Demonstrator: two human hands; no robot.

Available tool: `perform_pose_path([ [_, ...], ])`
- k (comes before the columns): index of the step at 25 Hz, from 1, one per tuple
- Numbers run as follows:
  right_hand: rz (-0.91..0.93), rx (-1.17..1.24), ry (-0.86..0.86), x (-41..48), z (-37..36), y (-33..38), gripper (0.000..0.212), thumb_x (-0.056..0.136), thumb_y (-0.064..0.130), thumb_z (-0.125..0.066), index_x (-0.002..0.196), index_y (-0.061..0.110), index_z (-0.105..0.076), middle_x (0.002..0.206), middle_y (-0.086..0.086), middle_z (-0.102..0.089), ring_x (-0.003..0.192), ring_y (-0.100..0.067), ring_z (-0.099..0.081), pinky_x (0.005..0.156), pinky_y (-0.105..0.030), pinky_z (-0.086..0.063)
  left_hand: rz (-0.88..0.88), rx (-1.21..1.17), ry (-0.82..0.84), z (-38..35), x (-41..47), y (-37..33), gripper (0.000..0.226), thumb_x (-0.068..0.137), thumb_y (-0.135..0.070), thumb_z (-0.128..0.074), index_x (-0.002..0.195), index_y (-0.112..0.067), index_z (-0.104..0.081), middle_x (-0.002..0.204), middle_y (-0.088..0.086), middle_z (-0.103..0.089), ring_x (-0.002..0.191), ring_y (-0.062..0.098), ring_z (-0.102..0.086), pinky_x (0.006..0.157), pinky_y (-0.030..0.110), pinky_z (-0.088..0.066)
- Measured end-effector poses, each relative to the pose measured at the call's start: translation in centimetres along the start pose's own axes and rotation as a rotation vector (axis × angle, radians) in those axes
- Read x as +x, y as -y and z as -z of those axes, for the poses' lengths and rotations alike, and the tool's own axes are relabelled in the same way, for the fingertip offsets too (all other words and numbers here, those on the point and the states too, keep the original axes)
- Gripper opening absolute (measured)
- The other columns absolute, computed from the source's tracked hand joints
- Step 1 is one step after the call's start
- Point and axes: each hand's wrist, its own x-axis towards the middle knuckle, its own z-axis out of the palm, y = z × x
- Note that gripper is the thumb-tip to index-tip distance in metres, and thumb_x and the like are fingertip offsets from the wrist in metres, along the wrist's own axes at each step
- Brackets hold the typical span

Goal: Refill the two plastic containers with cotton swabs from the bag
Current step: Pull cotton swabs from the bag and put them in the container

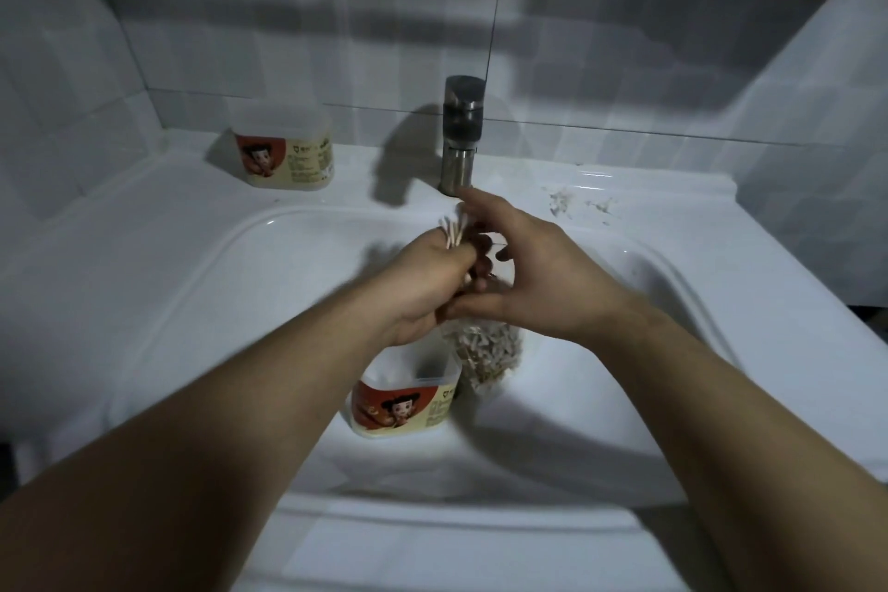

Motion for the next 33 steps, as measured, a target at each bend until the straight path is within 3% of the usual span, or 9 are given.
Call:
perform_pose_path([
  [2, -0.029, 0.073, -0.033, -0.3, 0.4, 0.1, 0.089, 0.079, 0.045, -0.083, 0.151, 0.043, -0.033, 0.138, 0.013, -0.056, 0.12, 0.001, -0.056, 0.092, -0.014, -0.048, 0.014, -0.092, -0.115, 0.3, 0.2, -0.5, 0.019, 0.108, -0.018, -0.046, 0.09, -0.015, -0.052, 0.053, -0.005, -0.045, 0.04, 0.006, -0.042, 0.041, 0.021, -0.037],
  [4, -0.062, 0.044, -0.069, -0.4, 0.5, -0.1, 0.058, 0.092, 0.035, -0.072, 0.145, 0.038, -0.047, 0.123, 0.012, -0.066, 0.106, 0.0, -0.064, 0.089, -0.022, -0.054, 0.021, -0.18, -0.183, 1.0, 0.4, -0.9, 0.02, 0.107, -0.027, -0.05, 0.088, -0.019, -0.047, 0.05, -0.008, -0.034, 0.037, 0.006, -0.032, 0.039, 0.02, -0.03],
  [8, -0.133, -0.207, 0.018, 0.0, 0.0, -0.7, 0.026, 0.095, 0.02, -0.064, 0.119, 0.025, -0.073, 0.107, 0.005, -0.076, 0.096, -0.01, -0.068, 0.089, -0.027, -0.053, -0.002, -0.226, -0.289, 1.7, 0.9, -1.0, 0.031, 0.105, -0.037, -0.051, 0.081, -0.019, -0.044, 0.051, -0.005, -0.036, 0.043, 0.01, -0.038, 0.046, 0.022, -0.039],
  [12, -0.149, -0.313, 0.158, -0.1, 0.0, -0.4, 0.035, 0.092, 0.034, -0.07, 0.127, 0.029, -0.069, 0.119, 0.005, -0.072, 0.098, -0.015, -0.066, 0.079, -0.024, -0.043, -0.089, -0.206, -0.382, 2.0, 1.4, -1.0, 0.036, 0.104, -0.041, -0.051, 0.076, -0.017, -0.049, 0.051, -0.004, -0.054, 0.058, 0.015, -0.054, 0.062, 0.031, -0.05],
  [17, -0.156, -0.414, 0.249, -0.1, -0.2, 0.2, 0.06, 0.086, 0.045, -0.073, 0.142, 0.034, -0.055, 0.122, -0.005, -0.063, 0.11, -0.024, -0.061, 0.093, -0.036, -0.05, -0.12, 0.185, -0.476, 2.6, 1.5, -0.3, 0.032, 0.097, -0.042, -0.062, 0.08, -0.016, -0.061, 0.076, 0.004, -0.063, 0.076, 0.021, -0.061, 0.072, 0.037, -0.053],
  [21, -0.133, -0.462, 0.229, 0.0, -1.0, 0.2, 0.045, 0.088, 0.058, -0.064, 0.128, 0.038, -0.063, 0.104, 0.001, -0.062, 0.097, -0.023, -0.062, 0.081, -0.037, -0.052, 0.006, 0.395, -0.333, 2.7, 2.0, 1.4, 0.013, 0.09, -0.023, -0.072, 0.082, -0.014, -0.065, 0.087, 0.009, -0.071, 0.084, 0.024, -0.07, 0.073, 0.039, -0.062],
  [25, -0.108, -0.399, 0.135, 0.3, -1.2, 0.1, 0.025, 0.092, 0.05, -0.063, 0.094, 0.029, -0.075, 0.077, 0.004, -0.064, 0.074, -0.021, -0.06, 0.065, -0.034, -0.046, -0.005, 0.314, -0.345, 3.1, 2.4, 1.8, 0.014, 0.09, -0.008, -0.068, 0.078, -0.014, -0.062, 0.081, 0.009, -0.069, 0.082, 0.026, -0.071, 0.071, 0.039, -0.064],
  [29, -0.168, -0.246, 0.057, 0.3, -0.7, -0.3, 0.017, 0.086, 0.04, -0.076, 0.095, 0.027, -0.079, 0.081, 0.007, -0.071, 0.074, -0.01, -0.062, 0.067, -0.025, -0.049, -0.032, 0.329, -0.336, 3.3, 2.7, 2.1, 0.017, 0.09, -0.008, -0.07, 0.075, -0.014, -0.062, 0.08, 0.009, -0.069, 0.086, 0.031, -0.073, 0.076, 0.046, -0.064],
  [33, -0.27, -0.092, -0.062, 0.2, -0.5, -0.6, 0.014, 0.082, 0.039, -0.08, 0.089, 0.028, -0.075, 0.077, 0.013, -0.067, 0.071, 0.001, -0.059, 0.058, -0.01, -0.039, -0.062, 0.354, -0.305, 3.2, 2.9, 2.3, 0.008, 0.088, -0.006, -0.067, 0.083, -0.01, -0.072, 0.087, 0.012, -0.075, 0.088, 0.031, -0.074, 0.08, 0.05, -0.063],
])
